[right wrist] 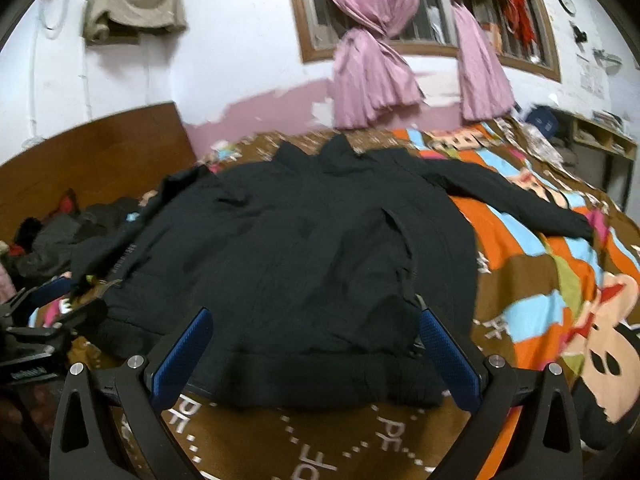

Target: Fold large clothes

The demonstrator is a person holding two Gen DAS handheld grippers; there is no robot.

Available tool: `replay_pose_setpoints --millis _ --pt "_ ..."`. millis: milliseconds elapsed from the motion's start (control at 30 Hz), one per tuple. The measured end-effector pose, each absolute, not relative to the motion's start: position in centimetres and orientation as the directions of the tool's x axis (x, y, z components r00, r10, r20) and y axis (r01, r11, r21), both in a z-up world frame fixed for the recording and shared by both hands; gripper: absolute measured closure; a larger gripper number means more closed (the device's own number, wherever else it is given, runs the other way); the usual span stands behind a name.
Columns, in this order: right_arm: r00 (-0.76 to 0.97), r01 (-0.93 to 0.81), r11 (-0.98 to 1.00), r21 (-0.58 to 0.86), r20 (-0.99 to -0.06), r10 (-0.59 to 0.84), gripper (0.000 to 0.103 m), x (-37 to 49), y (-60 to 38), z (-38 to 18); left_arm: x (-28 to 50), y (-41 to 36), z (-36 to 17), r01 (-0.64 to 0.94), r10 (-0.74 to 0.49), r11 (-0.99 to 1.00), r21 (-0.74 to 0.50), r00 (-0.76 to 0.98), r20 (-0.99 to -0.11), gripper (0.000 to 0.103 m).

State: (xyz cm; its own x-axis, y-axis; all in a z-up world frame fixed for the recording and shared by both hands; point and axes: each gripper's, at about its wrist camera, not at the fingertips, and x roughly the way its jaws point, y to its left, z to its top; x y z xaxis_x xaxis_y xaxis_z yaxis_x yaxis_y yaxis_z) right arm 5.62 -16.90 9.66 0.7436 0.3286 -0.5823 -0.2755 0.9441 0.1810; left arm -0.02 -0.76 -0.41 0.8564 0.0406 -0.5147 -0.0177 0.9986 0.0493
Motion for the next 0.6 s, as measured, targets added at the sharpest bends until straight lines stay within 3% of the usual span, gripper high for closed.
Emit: replay_pose_setpoints --millis 133,333,600 --pt "0.745 -0.243 0.953 0.181 -0.595 0.303 0.0 7.1 -18.9 10.5 1.7 0.6 -0.2 0.002 -0.019 1.0 -0.03 0.817 -0.577 0.002" --pt "0.785 -0.135 0.987 0.088 -0.599 0.161 0.0 12.1 -23.1 11.8 7.3 0.6 2.0 0.095 -0.061 0.995 0.022 0.783 -0.619 0.002" --pt "0.776 0.08 0.986 0.144 -0.63 0.029 0.0 20.2 -32.8 9.7 16.2 -0.7 5.5 0.129 -0.159 0.987 -0.093 0.787 -0.596 0.002"
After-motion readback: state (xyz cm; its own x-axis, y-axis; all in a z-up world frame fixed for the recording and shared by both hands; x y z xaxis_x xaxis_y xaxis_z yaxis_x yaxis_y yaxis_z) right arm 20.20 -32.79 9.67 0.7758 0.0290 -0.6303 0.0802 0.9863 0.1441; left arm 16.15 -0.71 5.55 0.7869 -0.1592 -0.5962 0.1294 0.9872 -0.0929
